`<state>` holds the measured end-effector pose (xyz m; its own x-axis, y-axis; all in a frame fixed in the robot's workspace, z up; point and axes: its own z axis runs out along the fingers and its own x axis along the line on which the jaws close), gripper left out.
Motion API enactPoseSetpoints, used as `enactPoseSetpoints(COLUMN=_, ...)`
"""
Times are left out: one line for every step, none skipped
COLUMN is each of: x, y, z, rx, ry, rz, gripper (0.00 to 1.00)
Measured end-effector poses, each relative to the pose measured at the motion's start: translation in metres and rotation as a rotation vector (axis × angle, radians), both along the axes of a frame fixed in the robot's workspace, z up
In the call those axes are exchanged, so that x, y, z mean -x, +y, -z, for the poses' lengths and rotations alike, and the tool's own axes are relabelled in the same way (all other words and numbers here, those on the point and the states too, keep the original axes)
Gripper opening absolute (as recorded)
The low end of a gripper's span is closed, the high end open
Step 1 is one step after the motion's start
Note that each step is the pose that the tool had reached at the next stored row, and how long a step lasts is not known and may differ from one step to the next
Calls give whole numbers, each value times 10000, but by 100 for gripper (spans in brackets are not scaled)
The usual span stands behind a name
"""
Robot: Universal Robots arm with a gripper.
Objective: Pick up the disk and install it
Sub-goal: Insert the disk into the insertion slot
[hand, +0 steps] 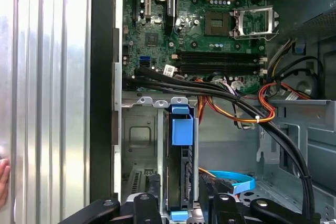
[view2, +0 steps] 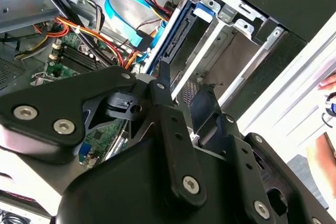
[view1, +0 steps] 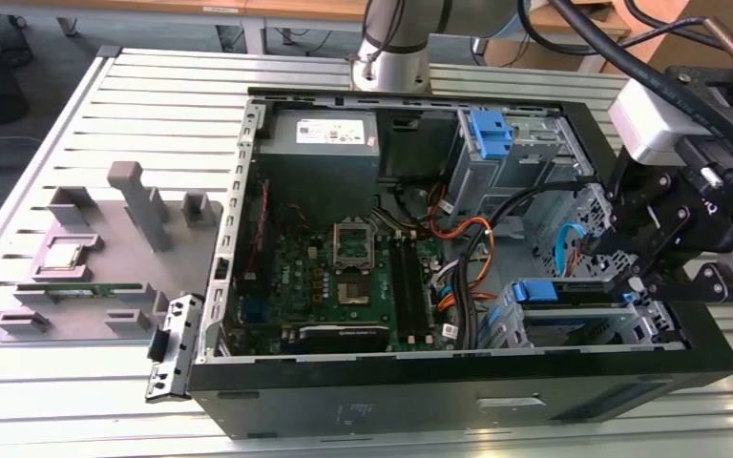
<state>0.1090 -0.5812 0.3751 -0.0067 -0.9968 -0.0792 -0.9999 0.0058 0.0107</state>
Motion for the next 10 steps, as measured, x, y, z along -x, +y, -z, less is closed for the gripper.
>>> enactPoseSetpoints(x=0, y=5, z=0, rx=1, ry=0, rz=0, gripper=42)
enactPoseSetpoints(x=0, y=14, z=0, rx=1, ry=0, rz=0, gripper=42)
enactPoseSetpoints(x=0, y=25, z=1, rx=0, ry=0, rz=0, gripper=42)
enactPoseSetpoints(x=0, y=33, z=0, rx=0, ry=0, rz=0, gripper=42)
enactPoseSetpoints(x=0, y=38, z=1, rx=0, ry=0, rz=0, gripper=42)
enactPoseSetpoints(x=0, y=44, z=1, rx=0, ry=0, rz=0, gripper=42)
enactPoseSetpoints(x=0, y=49, z=1, rx=0, ry=0, rz=0, gripper=42)
enactPoseSetpoints(x=0, y=55, z=1, rx=1, ry=0, rz=0, gripper=42)
enactPoseSetpoints(x=0, y=61, z=1, rx=0, ry=0, rz=0, gripper=42)
enactPoseSetpoints(x=1, y=65, z=2, rx=-1, ry=0, rz=0, gripper=42)
